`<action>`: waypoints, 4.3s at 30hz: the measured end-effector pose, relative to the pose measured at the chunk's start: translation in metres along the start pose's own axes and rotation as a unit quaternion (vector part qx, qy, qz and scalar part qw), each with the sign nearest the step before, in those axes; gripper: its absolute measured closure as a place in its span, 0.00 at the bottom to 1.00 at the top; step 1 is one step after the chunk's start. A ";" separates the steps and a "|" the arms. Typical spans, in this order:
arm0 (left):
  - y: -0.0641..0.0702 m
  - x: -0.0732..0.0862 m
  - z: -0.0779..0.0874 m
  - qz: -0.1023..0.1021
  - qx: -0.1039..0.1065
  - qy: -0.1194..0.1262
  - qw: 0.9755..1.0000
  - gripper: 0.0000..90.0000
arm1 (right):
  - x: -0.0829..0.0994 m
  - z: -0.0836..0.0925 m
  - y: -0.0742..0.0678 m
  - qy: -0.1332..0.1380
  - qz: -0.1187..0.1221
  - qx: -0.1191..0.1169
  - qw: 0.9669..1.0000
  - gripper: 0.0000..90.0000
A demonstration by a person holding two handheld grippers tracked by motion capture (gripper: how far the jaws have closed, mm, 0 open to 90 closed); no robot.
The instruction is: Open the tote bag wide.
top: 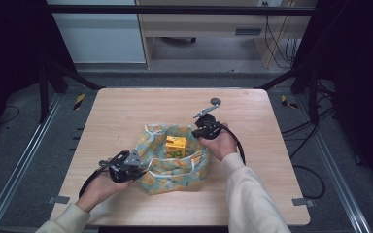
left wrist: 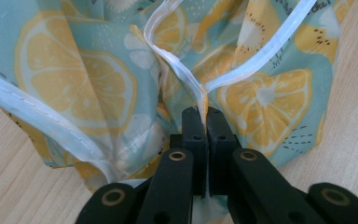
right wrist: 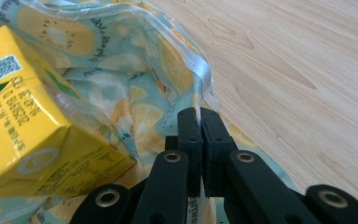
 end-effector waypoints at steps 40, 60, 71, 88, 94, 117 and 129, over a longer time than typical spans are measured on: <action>-0.080 -0.075 0.021 0.054 -0.111 0.081 0.989 0.45 | 0.086 0.087 -0.072 0.059 0.026 -0.011 0.998 0.24; -0.102 -0.052 -0.022 0.102 -0.108 0.045 0.988 0.96 | 0.138 0.053 -0.044 -0.020 0.019 -0.026 0.999 1.00; -0.110 -0.043 -0.040 0.118 -0.112 0.053 0.985 0.99 | 0.152 0.052 -0.039 -0.040 0.030 -0.024 0.998 1.00; -0.114 -0.036 -0.039 0.120 -0.124 0.044 0.984 1.00 | 0.155 0.057 -0.030 -0.043 0.041 -0.002 0.998 1.00; -0.114 -0.033 -0.040 0.121 -0.121 0.041 0.984 1.00 | 0.157 0.054 -0.031 -0.050 0.037 -0.004 0.998 1.00; -0.112 -0.027 -0.045 0.119 -0.123 0.029 0.985 1.00 | 0.158 0.054 -0.028 -0.051 0.037 0.000 0.998 1.00; -0.106 -0.031 -0.032 0.111 -0.124 0.049 0.985 0.81 | 0.143 0.058 -0.034 0.005 0.043 -0.001 0.999 0.78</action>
Point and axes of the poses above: each handheld gripper's, and its own axes: z roughly backward along the jaws, x roughly out of its underside, y roughly to its right, the point moved 7 cm from there along -z, roughly forward along the jaws
